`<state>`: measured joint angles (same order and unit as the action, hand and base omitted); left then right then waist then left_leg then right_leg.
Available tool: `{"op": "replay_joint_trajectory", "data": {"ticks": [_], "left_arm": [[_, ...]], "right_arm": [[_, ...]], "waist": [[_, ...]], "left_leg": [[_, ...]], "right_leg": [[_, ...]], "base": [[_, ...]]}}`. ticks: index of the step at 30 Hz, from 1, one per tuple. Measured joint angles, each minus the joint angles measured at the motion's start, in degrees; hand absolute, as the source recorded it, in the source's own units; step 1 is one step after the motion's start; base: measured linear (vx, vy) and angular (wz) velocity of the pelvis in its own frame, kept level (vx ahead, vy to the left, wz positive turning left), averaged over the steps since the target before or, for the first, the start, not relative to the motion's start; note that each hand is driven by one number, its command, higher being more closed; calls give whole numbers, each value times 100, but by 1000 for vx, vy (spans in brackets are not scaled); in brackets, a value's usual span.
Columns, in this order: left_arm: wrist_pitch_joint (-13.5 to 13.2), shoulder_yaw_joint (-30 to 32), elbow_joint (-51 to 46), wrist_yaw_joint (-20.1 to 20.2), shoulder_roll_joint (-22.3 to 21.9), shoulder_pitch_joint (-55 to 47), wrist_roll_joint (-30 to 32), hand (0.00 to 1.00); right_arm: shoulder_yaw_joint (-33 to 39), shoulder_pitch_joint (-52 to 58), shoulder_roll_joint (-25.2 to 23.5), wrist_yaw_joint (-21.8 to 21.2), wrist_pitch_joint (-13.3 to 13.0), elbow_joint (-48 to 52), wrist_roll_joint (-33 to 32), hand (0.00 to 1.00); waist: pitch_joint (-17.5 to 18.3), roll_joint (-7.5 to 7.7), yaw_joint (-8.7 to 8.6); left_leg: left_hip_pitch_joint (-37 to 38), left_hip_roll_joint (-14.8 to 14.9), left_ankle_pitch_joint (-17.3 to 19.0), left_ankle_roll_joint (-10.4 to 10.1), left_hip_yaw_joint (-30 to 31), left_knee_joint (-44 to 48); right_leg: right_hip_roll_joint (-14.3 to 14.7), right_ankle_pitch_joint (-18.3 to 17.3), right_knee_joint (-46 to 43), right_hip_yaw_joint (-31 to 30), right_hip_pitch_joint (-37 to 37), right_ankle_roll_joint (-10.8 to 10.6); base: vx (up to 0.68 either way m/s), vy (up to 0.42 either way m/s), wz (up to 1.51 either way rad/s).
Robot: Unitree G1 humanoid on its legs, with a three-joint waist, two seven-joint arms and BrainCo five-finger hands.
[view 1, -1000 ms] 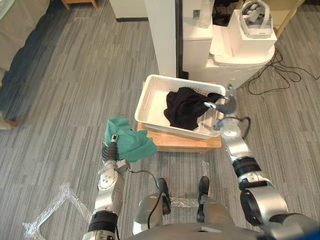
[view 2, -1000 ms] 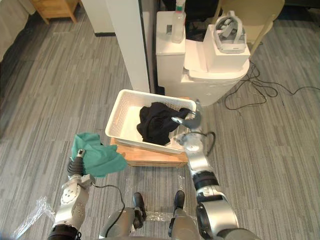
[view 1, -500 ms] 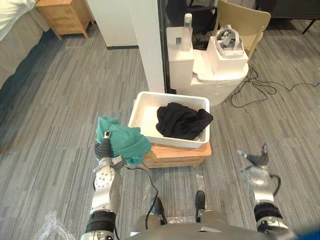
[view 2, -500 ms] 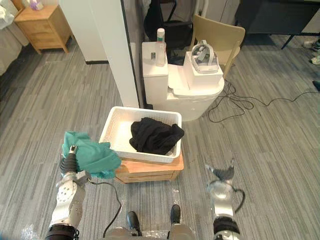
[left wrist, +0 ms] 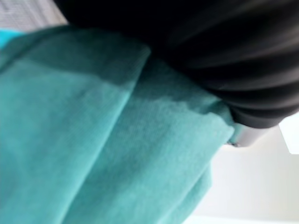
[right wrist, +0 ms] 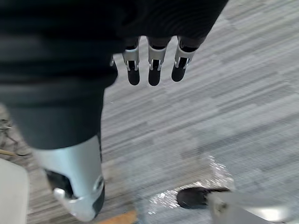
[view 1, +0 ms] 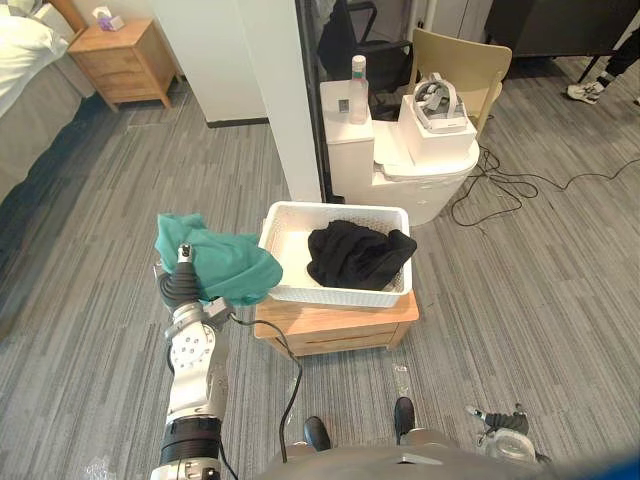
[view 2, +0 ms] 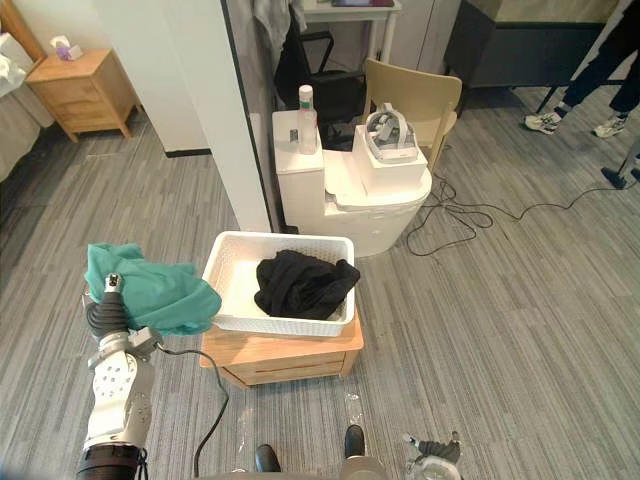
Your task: Tidy the bed and pick cloth on bed and put in laundry
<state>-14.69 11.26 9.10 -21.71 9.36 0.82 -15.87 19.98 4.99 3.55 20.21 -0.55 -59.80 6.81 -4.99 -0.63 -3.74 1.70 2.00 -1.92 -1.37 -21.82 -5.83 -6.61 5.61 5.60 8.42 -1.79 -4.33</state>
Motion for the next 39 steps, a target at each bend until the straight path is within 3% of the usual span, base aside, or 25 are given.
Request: {"op": "replay_joint_trajectory", "data": {"ticks": [9,11,13,15,19,25,34,39], "left_arm": [[31,-238,0,-60,82,34,801,100],[258,-220,-16,-19,291,292,871,100],[446,-538,747,144,1615,1987,748,100],[424,-1107,920,202,2388,2820,823,100],[426,-1346,404,454,1987,3218,1407,100],[834,-2034,986,955,1571,3208,2604,100],[949,-2025,1525,1136,1313,2592,2963,100],[1000,-1892,2088,1144,1312,2631,3253,100]], "right_arm": [[212,405,-126,-273,114,-222,40,0],[272,511,-144,-355,129,-241,78,0],[401,729,-134,-658,84,-158,73,0],[506,775,-132,-752,92,-196,-1,0],[558,835,-166,-767,110,-201,-98,0],[633,816,-247,-847,71,-76,-108,0],[402,852,-265,-857,12,-17,-96,0],[157,822,-261,-819,-16,78,-97,0]], "waist": [[78,-30,-50],[90,-66,-125],[90,-45,-168],[86,-74,-303],[58,-183,-518],[-218,-256,-661],[-439,-290,-909],[-776,-251,-933]], "left_leg": [[129,-7,103,-33,-154,-3],[130,9,154,-101,-280,35],[111,12,159,-102,-337,33],[79,9,105,-23,-365,43],[120,-36,166,-22,-412,34],[132,14,194,-59,-493,33],[138,50,262,-150,-856,34],[41,104,312,-148,-953,143]], "right_leg": [[9,-121,18,-206,10,-26],[56,-110,20,-322,-47,-44],[48,-98,-15,-430,-102,-38],[51,-56,-73,-455,-130,0],[48,-36,-32,-486,-146,-14],[93,-30,-27,-618,-219,-7],[174,15,-25,-969,-396,14],[220,31,-57,-1076,-520,15]], "base": [[-3,-7,-9],[35,-11,-16],[28,-18,-24],[34,-14,-12],[53,-4,-17],[-20,-42,-11],[-22,-37,-21],[-31,-36,-11]]}}
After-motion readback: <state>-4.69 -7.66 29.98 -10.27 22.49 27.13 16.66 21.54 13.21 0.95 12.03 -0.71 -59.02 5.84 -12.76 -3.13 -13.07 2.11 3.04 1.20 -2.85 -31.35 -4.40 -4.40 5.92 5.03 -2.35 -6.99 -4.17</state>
